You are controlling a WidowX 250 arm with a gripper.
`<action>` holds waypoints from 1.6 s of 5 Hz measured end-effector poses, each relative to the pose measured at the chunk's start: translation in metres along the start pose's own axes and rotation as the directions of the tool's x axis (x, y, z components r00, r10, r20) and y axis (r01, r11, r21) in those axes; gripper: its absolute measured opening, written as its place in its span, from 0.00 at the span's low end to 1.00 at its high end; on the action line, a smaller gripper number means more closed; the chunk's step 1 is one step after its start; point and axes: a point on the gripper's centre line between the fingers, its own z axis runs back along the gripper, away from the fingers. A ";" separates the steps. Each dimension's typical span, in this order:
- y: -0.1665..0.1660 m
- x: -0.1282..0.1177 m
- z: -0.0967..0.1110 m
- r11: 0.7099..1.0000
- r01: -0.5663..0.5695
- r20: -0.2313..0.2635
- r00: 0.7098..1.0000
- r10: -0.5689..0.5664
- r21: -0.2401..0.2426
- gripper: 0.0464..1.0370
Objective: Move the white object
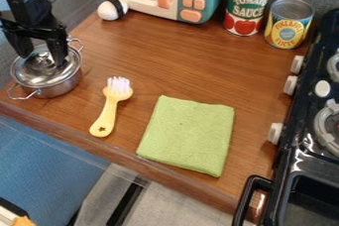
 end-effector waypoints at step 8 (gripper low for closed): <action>-0.024 0.142 -0.055 0.971 0.173 0.274 0.954 -0.123 -0.166 0.96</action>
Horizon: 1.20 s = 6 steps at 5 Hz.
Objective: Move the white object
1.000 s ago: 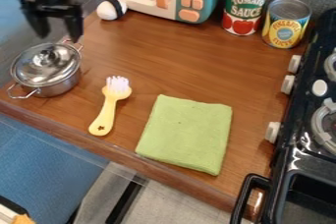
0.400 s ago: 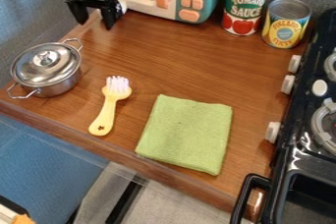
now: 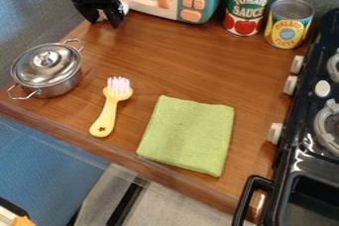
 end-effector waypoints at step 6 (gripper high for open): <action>0.000 0.006 -0.009 0.995 0.036 0.099 0.994 -0.045 0.092 0.39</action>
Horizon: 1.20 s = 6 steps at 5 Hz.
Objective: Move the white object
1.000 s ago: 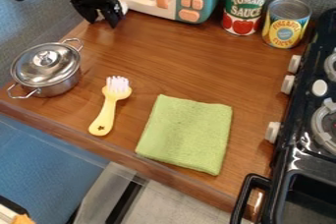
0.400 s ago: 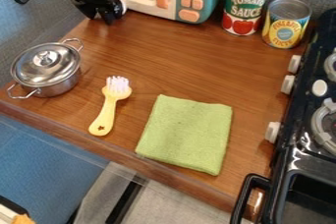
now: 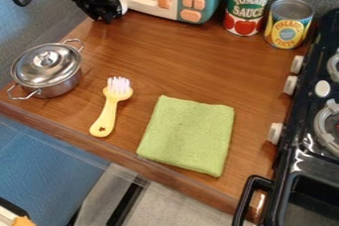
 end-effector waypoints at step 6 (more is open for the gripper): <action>-0.095 -0.081 0.113 0.992 0.120 -0.262 0.957 -0.128 -0.044 0.02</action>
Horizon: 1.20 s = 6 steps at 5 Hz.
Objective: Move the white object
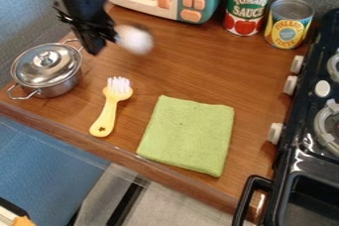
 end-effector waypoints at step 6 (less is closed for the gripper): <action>-0.061 0.019 -0.002 0.997 -0.035 -0.123 0.991 0.044 0.071 0.76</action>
